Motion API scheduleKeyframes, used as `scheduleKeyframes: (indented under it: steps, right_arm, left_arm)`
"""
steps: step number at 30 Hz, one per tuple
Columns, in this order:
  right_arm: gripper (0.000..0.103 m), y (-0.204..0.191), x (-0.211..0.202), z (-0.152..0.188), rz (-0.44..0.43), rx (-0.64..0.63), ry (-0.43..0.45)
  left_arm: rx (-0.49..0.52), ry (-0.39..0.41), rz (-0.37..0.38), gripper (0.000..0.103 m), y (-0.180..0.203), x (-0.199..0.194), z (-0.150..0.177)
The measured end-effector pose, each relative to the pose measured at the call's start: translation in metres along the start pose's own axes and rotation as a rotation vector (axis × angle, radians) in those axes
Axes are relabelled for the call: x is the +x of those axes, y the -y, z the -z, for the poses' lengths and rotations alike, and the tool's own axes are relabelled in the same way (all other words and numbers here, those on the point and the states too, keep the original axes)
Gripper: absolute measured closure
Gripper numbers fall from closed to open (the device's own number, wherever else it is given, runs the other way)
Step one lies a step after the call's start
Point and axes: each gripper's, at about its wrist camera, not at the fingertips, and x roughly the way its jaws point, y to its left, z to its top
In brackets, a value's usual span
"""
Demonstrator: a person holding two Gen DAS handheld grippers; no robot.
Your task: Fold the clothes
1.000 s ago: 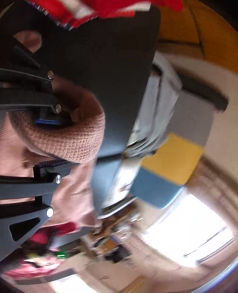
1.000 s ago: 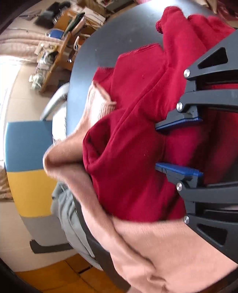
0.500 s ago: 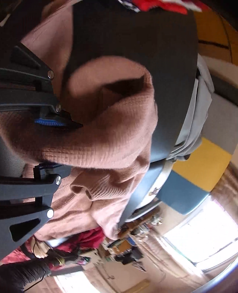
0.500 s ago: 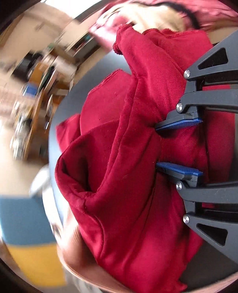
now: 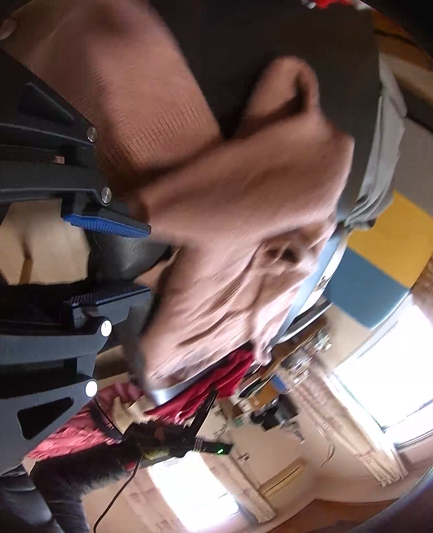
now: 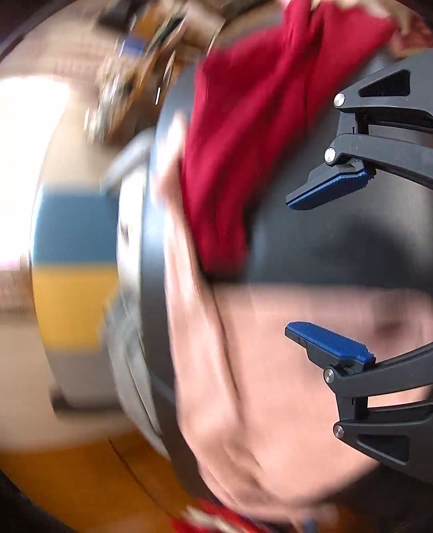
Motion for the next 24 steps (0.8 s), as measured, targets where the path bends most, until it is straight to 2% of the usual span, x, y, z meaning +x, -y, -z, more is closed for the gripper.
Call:
scheduleKeyframes:
  steps: [4, 6, 8, 9, 10, 13, 14, 15, 17, 18, 21, 24]
  right_arm:
    - [0.032, -0.071, 0.015, 0.018, -0.221, -0.077, -0.026]
    - [0.032, -0.125, 0.01, 0.031, -0.345, -0.141, -0.023]
    - [0.027, -0.159, 0.015, 0.039, -0.369, -0.258, -0.036]
    - [0.021, -0.169, 0.02, 0.044, -0.361, -0.3, -0.05]
    - [0.017, -0.179, 0.025, 0.05, -0.353, -0.343, -0.064]
    - [0.017, -0.207, 0.04, 0.066, -0.328, -0.468, -0.107]
    - [0.017, -0.207, 0.043, 0.067, -0.317, -0.471, -0.109]
    - [0.02, -0.204, 0.046, 0.066, -0.297, -0.46, -0.103]
    - [0.042, -0.196, 0.053, 0.06, -0.276, -0.409, -0.091]
    - [0.058, -0.189, 0.053, 0.057, -0.287, -0.37, -0.086]
    - [0.06, -0.163, 0.072, 0.031, -0.283, -0.159, -0.06]
    - [0.059, -0.137, 0.095, 0.016, -0.396, 0.037, -0.102]
  left_arm:
    - [0.056, 0.036, -0.017, 0.073, 0.016, -0.017, 0.002]
    - [0.043, 0.014, -0.015, 0.072, 0.009, -0.018, -0.002]
    - [0.02, -0.027, -0.005, 0.071, 0.004, -0.008, -0.003]
    - [0.015, -0.043, -0.007, 0.071, 0.002, -0.001, -0.002]
    - [0.01, -0.053, -0.03, 0.071, 0.003, 0.01, -0.003]
    - [-0.022, -0.06, -0.068, 0.071, 0.003, 0.038, -0.008]
    - [-0.04, -0.054, -0.071, 0.071, 0.002, 0.046, -0.01]
    - [-0.054, -0.044, -0.074, 0.071, 0.001, 0.051, -0.013]
    - [-0.073, -0.013, -0.085, 0.071, -0.004, 0.054, -0.019]
    - [-0.085, 0.001, -0.089, 0.071, -0.007, 0.055, -0.022]
    - [-0.128, 0.031, -0.093, 0.071, -0.016, 0.054, -0.027]
    - [-0.154, 0.03, -0.081, 0.07, -0.02, 0.057, -0.031]
